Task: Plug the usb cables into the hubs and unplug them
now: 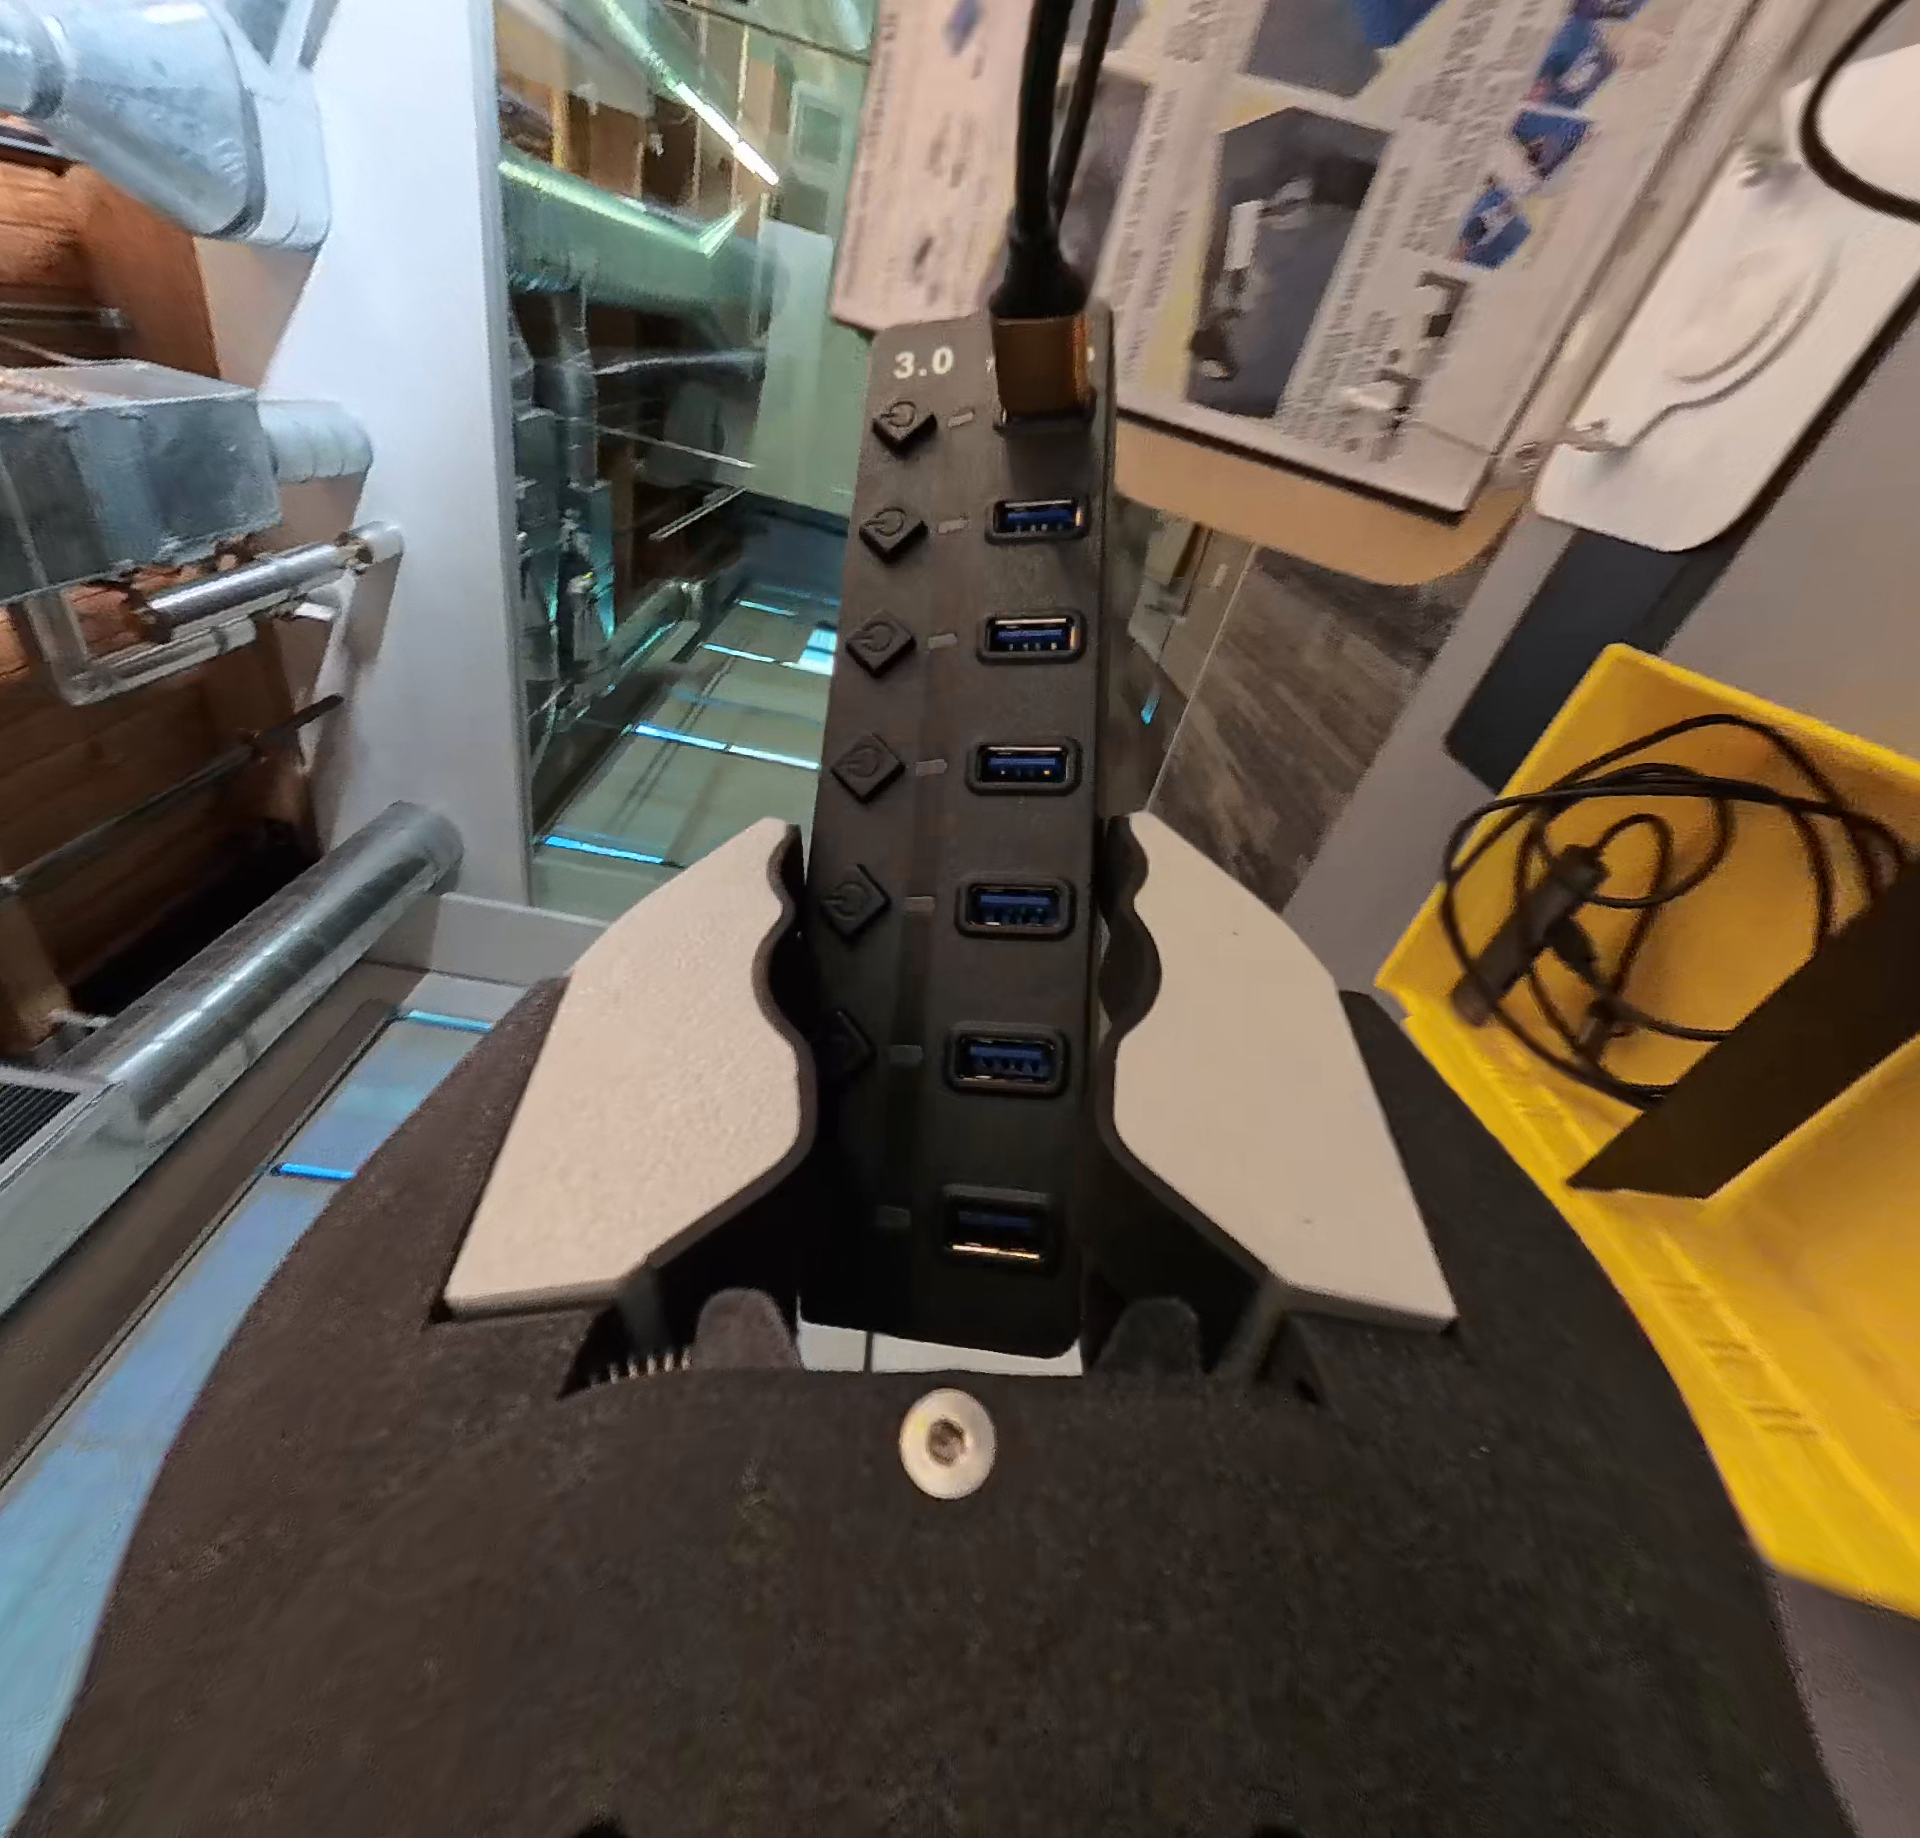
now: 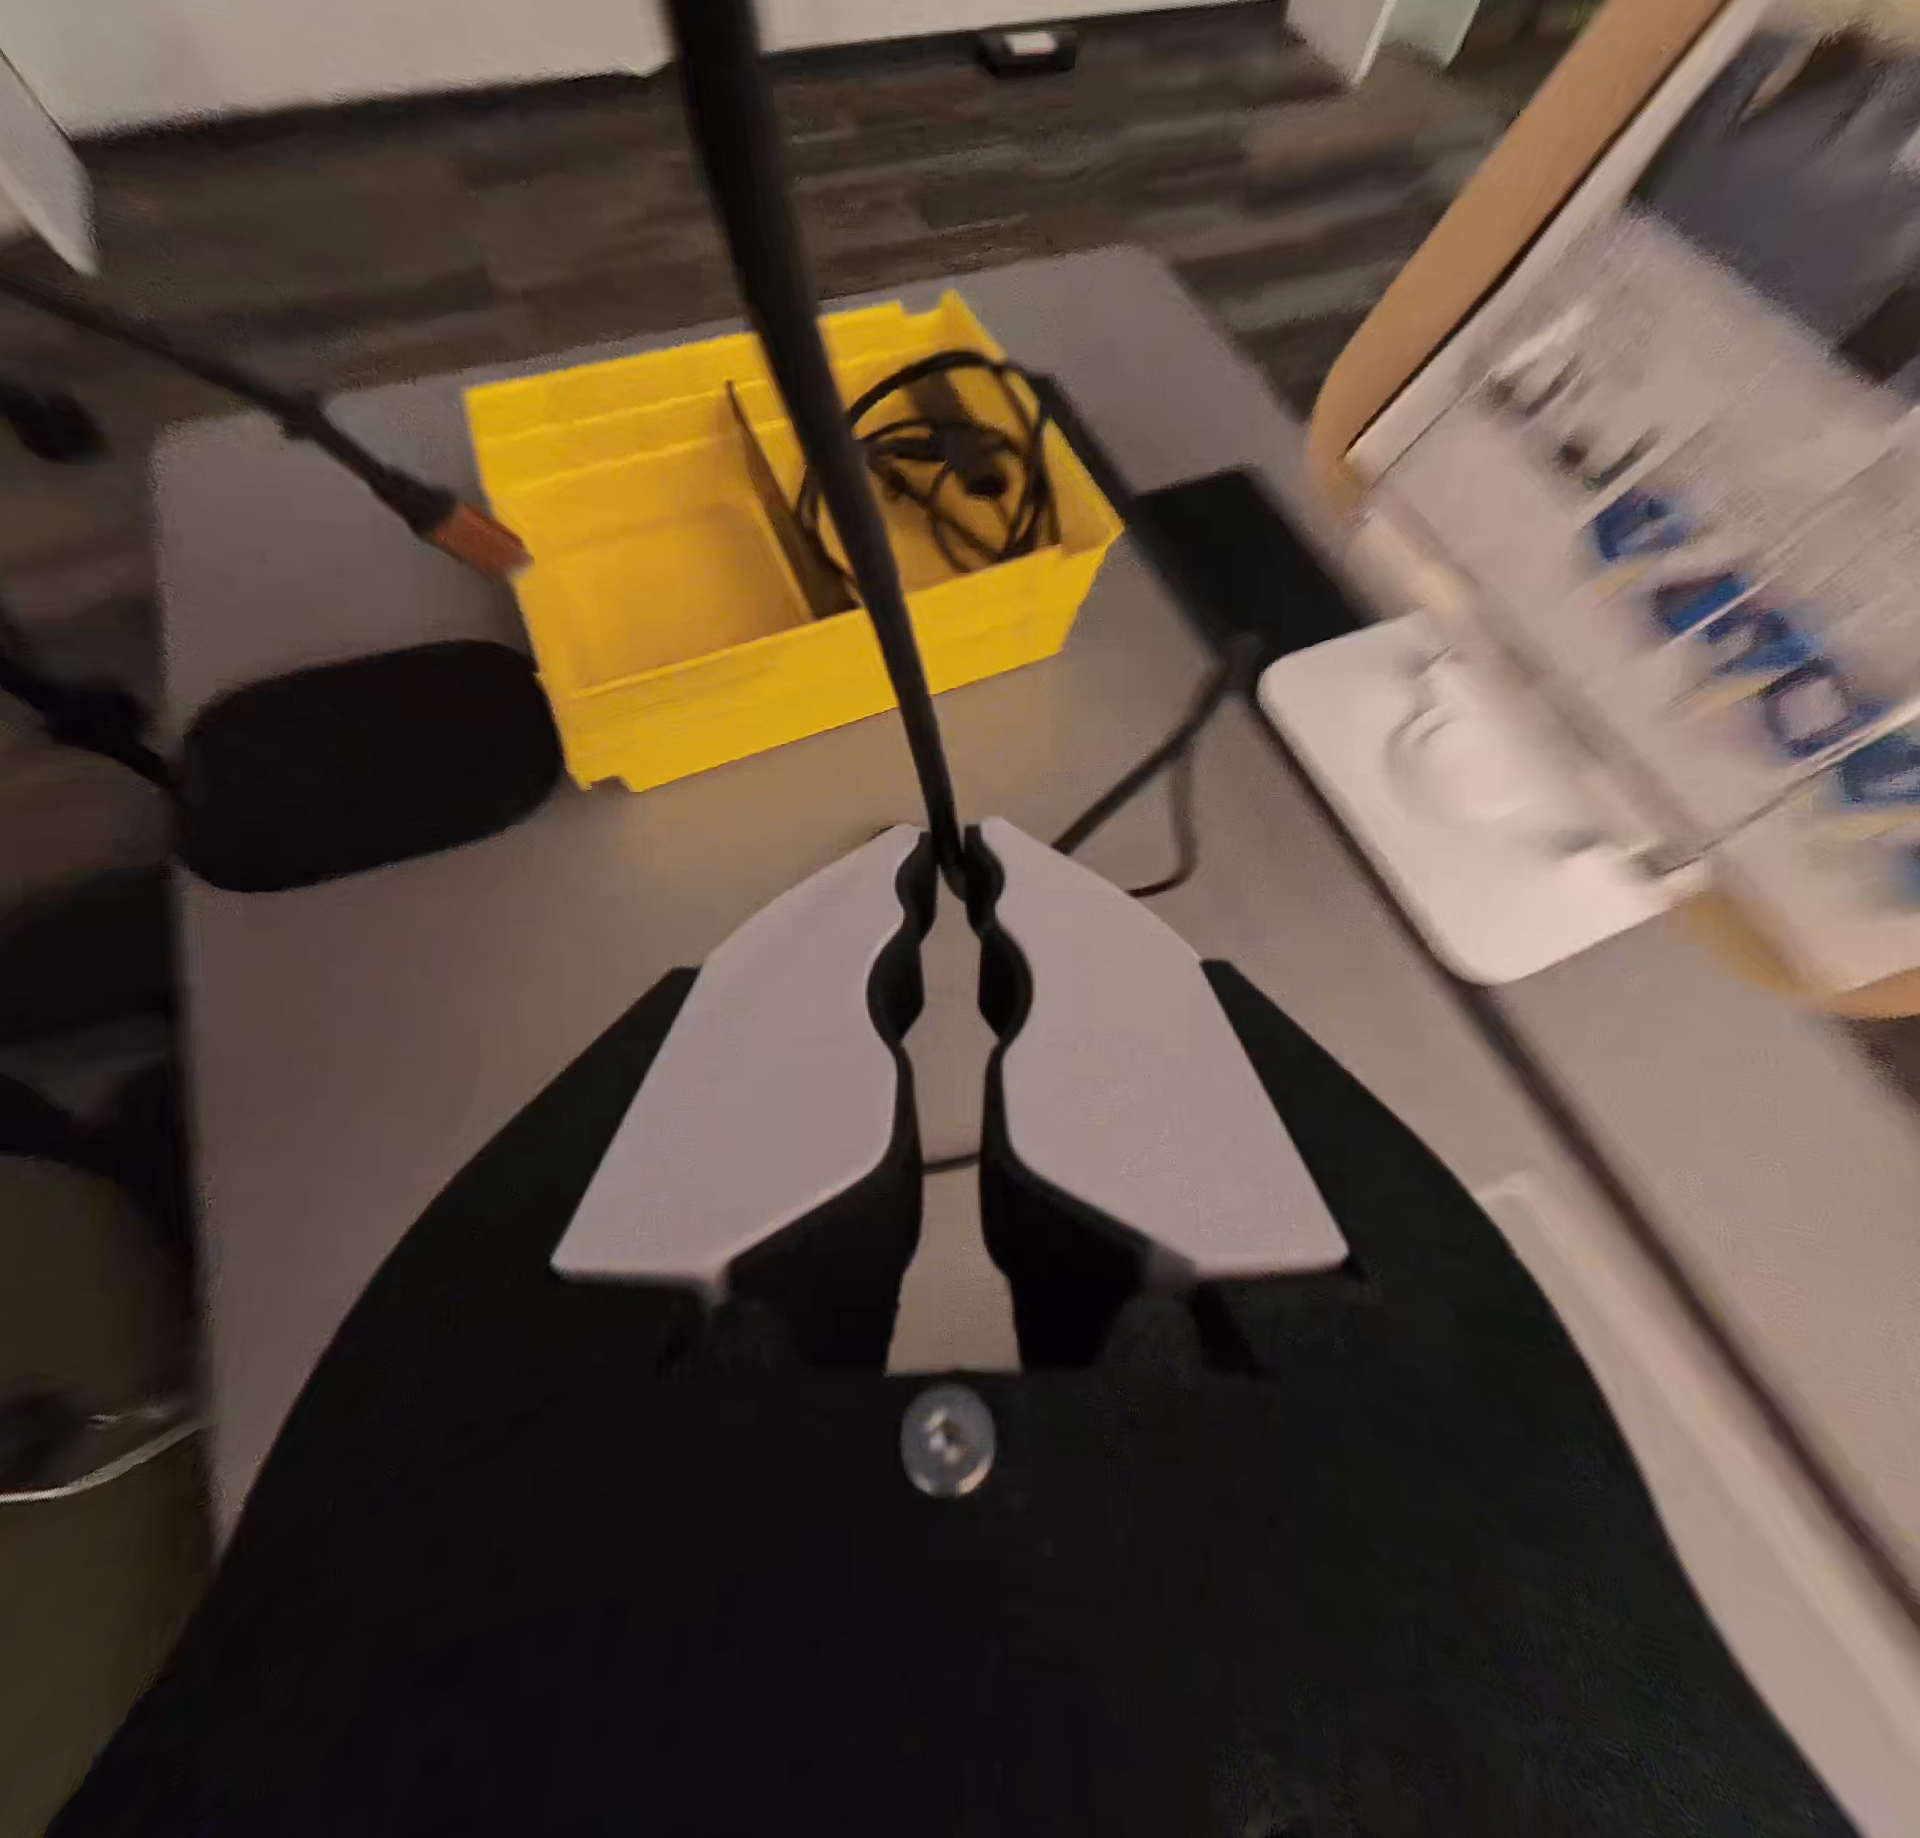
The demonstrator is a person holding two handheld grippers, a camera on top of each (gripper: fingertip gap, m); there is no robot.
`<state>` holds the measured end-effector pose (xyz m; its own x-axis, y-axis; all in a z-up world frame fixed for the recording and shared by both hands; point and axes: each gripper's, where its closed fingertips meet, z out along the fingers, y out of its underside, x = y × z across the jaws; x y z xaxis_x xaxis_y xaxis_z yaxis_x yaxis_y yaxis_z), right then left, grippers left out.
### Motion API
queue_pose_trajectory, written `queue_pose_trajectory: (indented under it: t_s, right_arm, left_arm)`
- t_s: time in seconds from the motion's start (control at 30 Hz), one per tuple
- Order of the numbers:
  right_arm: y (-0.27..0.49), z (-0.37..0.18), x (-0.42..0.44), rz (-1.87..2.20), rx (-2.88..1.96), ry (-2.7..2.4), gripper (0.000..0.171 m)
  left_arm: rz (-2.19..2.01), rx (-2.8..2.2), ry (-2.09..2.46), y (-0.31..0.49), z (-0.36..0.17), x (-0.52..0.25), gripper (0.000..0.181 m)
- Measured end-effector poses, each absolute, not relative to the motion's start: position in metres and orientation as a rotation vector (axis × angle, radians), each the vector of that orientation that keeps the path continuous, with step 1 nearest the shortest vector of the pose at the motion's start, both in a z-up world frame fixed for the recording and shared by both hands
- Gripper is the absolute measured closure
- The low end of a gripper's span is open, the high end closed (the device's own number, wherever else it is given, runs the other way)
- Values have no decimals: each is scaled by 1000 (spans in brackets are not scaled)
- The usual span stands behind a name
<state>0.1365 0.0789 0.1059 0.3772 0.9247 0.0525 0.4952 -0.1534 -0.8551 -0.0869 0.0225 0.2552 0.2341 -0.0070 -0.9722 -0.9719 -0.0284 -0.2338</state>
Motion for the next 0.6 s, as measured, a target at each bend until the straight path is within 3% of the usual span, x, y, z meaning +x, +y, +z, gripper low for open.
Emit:
queue_pose_trajectory:
  t_s: [0.17, 0.3, 0.43, 0.6]
  right_arm:
    - [76, 13, 136, 769, -1935, -1201, 162]
    - [70, -30, 146, 837, -2058, -1169, 143]
    - [64, -28, 167, 955, -2022, -1172, 136]
    - [46, 18, 188, 918, -1862, -1292, 142]
  left_arm:
    - [1016, -1348, 1082, 47, 176, -65, 127]
    - [1146, -1269, 1189, 62, 112, -59, 127]
    - [1034, -1357, 1212, 75, 63, -61, 127]
    - [935, -1414, 1221, 91, 41, -56, 127]
